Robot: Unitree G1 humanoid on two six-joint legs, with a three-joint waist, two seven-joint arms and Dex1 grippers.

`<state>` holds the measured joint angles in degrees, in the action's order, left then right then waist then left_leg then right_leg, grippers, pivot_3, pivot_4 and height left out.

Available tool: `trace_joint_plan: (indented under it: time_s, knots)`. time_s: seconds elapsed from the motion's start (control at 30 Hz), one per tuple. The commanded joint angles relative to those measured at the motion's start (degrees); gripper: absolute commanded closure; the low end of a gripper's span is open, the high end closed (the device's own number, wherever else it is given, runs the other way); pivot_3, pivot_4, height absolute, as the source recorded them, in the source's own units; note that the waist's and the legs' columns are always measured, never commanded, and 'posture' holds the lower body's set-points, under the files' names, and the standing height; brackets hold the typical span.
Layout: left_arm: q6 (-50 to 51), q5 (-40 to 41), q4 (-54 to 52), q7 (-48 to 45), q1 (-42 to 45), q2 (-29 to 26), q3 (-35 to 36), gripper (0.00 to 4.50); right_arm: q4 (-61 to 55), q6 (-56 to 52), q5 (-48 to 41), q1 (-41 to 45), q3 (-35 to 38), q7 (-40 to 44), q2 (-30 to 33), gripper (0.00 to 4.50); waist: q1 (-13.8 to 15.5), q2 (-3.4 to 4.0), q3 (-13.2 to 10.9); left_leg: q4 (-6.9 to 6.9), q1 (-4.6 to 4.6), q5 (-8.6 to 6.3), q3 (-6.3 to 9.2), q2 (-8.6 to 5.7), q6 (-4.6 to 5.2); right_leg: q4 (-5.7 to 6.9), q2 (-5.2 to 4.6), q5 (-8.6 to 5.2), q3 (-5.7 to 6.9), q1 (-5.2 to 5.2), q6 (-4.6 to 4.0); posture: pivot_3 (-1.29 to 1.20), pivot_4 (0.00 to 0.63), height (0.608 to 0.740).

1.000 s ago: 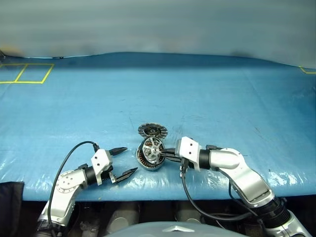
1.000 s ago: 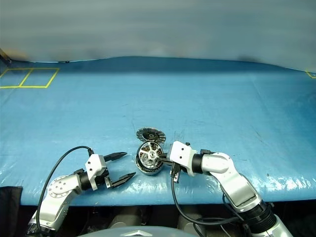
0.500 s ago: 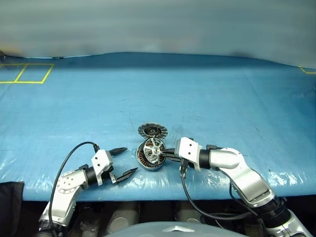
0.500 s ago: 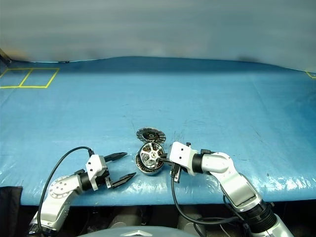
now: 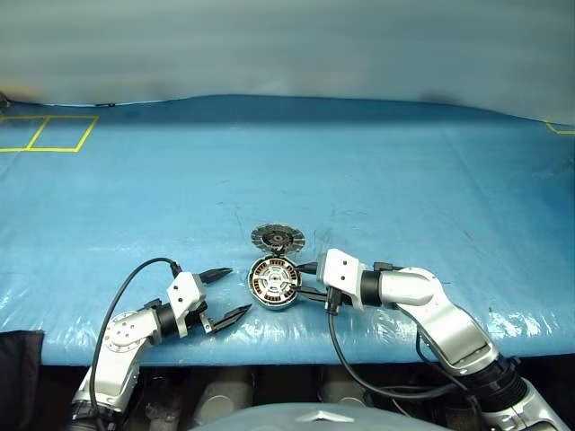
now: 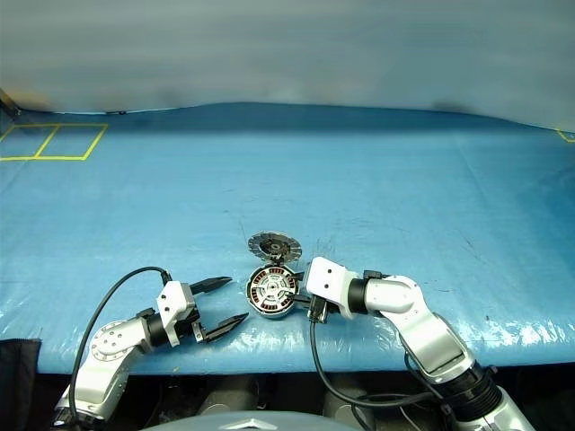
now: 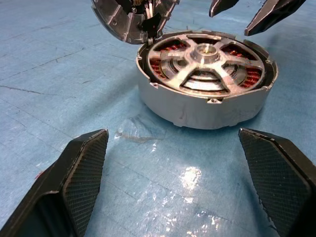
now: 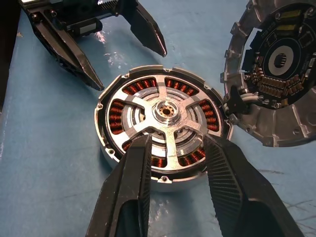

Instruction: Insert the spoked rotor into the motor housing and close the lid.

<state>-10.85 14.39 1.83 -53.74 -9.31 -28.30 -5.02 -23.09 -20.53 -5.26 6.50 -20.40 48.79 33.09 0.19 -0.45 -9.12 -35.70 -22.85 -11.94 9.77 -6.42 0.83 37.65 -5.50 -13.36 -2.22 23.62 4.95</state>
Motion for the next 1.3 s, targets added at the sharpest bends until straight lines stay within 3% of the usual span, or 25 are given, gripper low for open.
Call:
trace_joint_plan:
  time_s: [0.03,0.23,0.33,0.43,0.47,0.9,1.1,1.3]
  knots:
    - [-1.07,0.09,-1.13,0.1,0.19,0.0,0.32,0.0,-2.41,0.44,-2.36,0.26,1.55,0.14,-0.83,2.75,0.0,0.0,0.0,0.0,0.0,0.0,0.0,0.0,0.0,0.0,0.0,0.0,0.0,0.0,0.0,0.0,0.15,0.74]
    - [-1.19,0.07,-0.92,0.08,0.29,0.02,0.37,0.0,-1.69,-0.32,-4.8,0.69,2.11,0.34,-2.08,2.75,0.0,0.0,0.0,0.0,0.0,0.0,0.0,0.0,0.0,0.0,0.0,0.0,0.0,0.0,0.01,0.0,0.15,0.74]
    - [-1.28,-0.05,-0.88,0.26,0.32,0.1,0.39,0.0,1.1,-1.12,-8.94,0.78,3.44,0.85,-4.71,3.39,-0.04,0.0,0.0,0.0,0.0,0.0,0.01,0.0,0.0,0.0,0.0,0.01,0.0,0.0,0.01,0.0,0.15,0.74]
    - [-1.26,-0.22,-0.95,0.44,0.31,0.15,0.43,0.0,5.04,-0.3,-7.92,1.87,2.64,0.77,-5.55,4.42,-0.05,0.0,0.0,0.0,0.03,0.0,0.01,0.0,0.0,0.0,0.01,0.01,0.0,-0.02,0.0,0.0,0.15,0.74]
    - [-1.23,-0.26,-1.03,0.5,0.3,0.15,0.46,0.0,5.81,-0.04,-7.67,2.38,2.33,0.65,-5.99,4.48,-0.06,0.0,0.0,-0.01,0.03,0.0,0.01,-0.01,0.0,0.0,0.01,0.0,0.0,-0.02,-0.01,0.0,0.15,0.74]
    - [-1.18,-0.12,-1.53,1.23,0.17,0.01,0.6,0.0,13.24,0.23,-4.2,3.2,-1.86,0.5,-8.03,4.48,-0.42,0.01,0.02,0.05,0.08,-0.03,0.03,0.01,-0.04,0.02,0.03,0.08,0.04,0.0,0.1,0.0,0.15,0.74]
    - [-0.83,0.18,-1.93,1.07,-0.12,-0.14,0.64,0.0,7.51,0.84,-9.57,1.05,4.62,-1.47,-9.5,4.48,-0.54,0.01,0.02,0.05,0.1,-0.03,0.05,0.01,-0.04,0.02,0.03,0.06,0.03,-0.03,0.08,0.0,0.15,0.74]
    - [-0.54,0.38,-2.24,1.13,-0.39,-0.11,0.68,0.0,2.84,-1.3,-11.55,-1.82,10.72,-3.68,-6.43,4.48,-0.56,0.02,0.01,0.05,0.08,-0.03,0.05,0.01,-0.04,0.02,0.01,0.05,0.03,-0.02,0.08,0.0,0.15,0.74]
